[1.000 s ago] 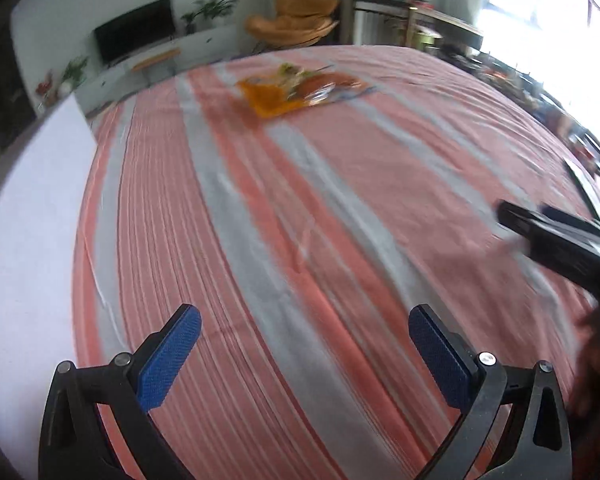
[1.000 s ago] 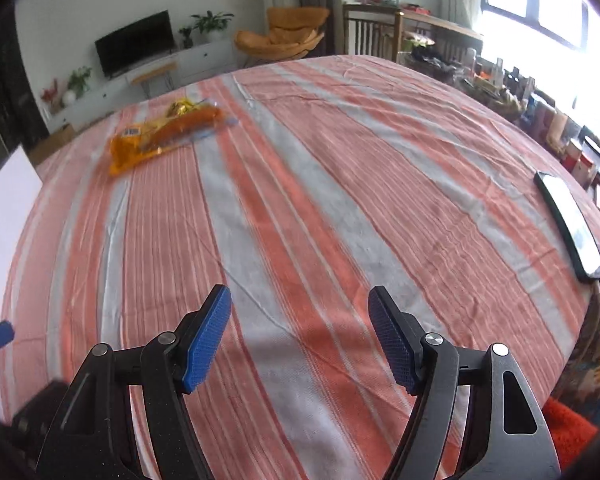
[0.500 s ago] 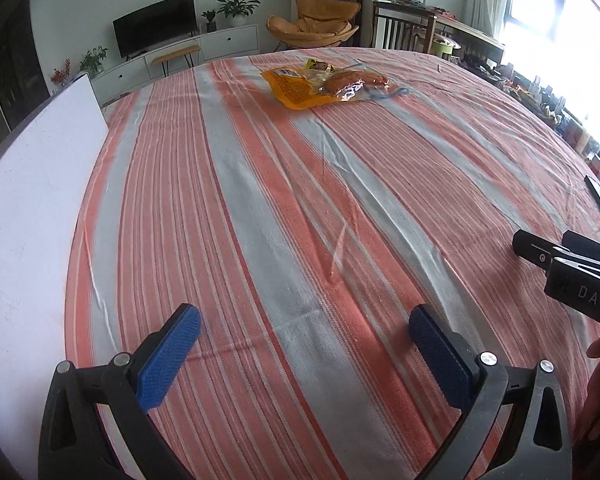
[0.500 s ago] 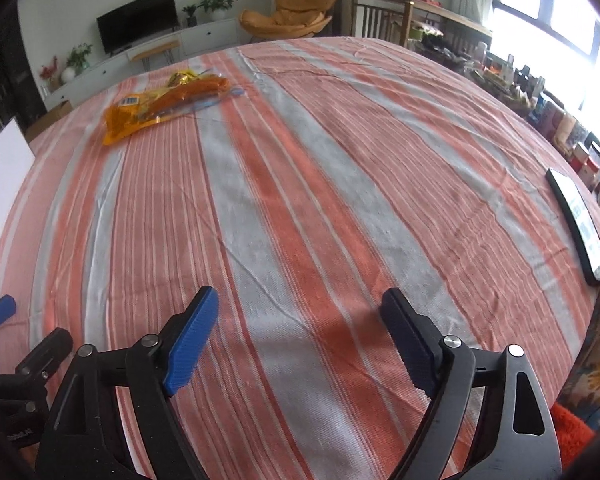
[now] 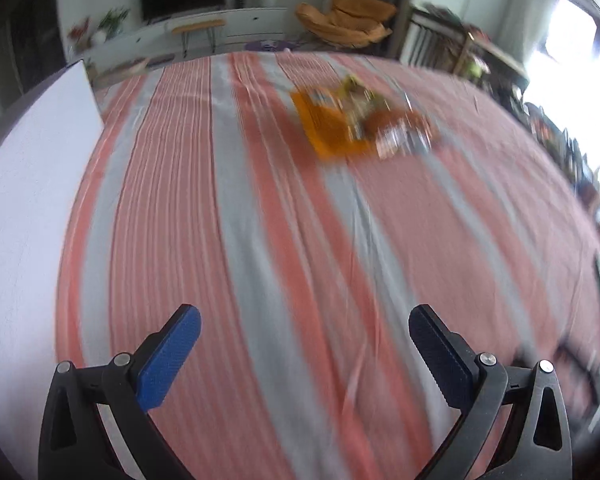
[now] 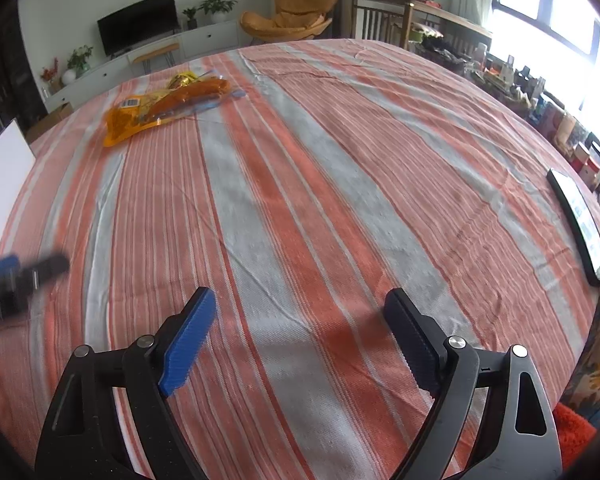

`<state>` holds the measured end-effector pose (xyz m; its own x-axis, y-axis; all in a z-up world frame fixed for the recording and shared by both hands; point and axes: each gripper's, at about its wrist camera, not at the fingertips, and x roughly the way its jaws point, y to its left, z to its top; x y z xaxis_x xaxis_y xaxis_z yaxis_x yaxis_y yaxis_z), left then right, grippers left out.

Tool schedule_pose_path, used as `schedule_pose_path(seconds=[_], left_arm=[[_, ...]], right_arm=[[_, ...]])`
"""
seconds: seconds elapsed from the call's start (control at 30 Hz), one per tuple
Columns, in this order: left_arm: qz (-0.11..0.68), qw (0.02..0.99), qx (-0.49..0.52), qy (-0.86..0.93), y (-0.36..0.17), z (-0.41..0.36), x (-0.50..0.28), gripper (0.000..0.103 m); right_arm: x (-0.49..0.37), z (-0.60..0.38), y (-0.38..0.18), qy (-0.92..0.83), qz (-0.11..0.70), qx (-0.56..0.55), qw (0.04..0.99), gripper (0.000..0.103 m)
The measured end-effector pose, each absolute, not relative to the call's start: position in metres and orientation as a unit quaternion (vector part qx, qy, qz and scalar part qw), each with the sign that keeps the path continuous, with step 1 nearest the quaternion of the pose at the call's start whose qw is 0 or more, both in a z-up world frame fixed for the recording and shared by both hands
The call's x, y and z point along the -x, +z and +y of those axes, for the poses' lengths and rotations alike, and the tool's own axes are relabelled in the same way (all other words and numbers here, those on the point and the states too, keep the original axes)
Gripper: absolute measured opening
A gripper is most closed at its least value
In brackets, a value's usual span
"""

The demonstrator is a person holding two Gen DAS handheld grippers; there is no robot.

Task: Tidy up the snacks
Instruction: 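Move both tools back over the snack packets on the table, then grasp the yellow spicy strip packet with the left tool and lift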

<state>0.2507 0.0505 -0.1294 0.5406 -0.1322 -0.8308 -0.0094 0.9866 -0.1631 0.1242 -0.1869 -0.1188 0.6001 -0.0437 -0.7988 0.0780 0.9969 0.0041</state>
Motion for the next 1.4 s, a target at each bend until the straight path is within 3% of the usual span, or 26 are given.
schedule_pose_path(seconds=[0.4, 0.73, 0.93, 1.07, 1.27, 1.3, 1.37, 1.4], left_arm=[[0.472, 0.864, 0.165, -0.055, -0.124, 0.054, -0.392, 0.103], [0.482, 0.801, 0.051, -0.351, -0.1, -0.057, -0.351, 0.101], [0.454, 0.871, 0.049, -0.179, -0.07, -0.002, -0.391, 0.1], [0.5, 0.857, 0.051, -0.111, -0.092, 0.012, -0.441, 0.1], [0.531, 0.843, -0.06, -0.062, -0.133, -0.02, -0.467, 0.099], [0.53, 0.845, -0.047, -0.058, -0.138, -0.016, -0.469, 0.097], [0.492, 0.87, 0.004, -0.028, -0.134, 0.0, -0.459, 0.056], [0.486, 0.874, 0.016, -0.01, -0.135, 0.007, -0.453, 0.056]], right_arm=[[-0.124, -0.186, -0.118, -0.034, 0.446, -0.019, 0.894, 0.09], [-0.128, -0.184, -0.117, -0.028, 0.445, -0.017, 0.895, 0.09], [-0.129, -0.183, -0.117, -0.028, 0.445, -0.017, 0.895, 0.09], [-0.129, -0.183, -0.117, -0.028, 0.445, -0.017, 0.895, 0.09], [-0.129, -0.183, -0.117, -0.029, 0.445, -0.017, 0.895, 0.09], [-0.128, -0.183, -0.117, -0.029, 0.445, -0.017, 0.895, 0.09], [-0.128, -0.183, -0.117, -0.029, 0.445, -0.017, 0.895, 0.09], [-0.128, -0.182, -0.117, -0.029, 0.445, -0.017, 0.895, 0.09]])
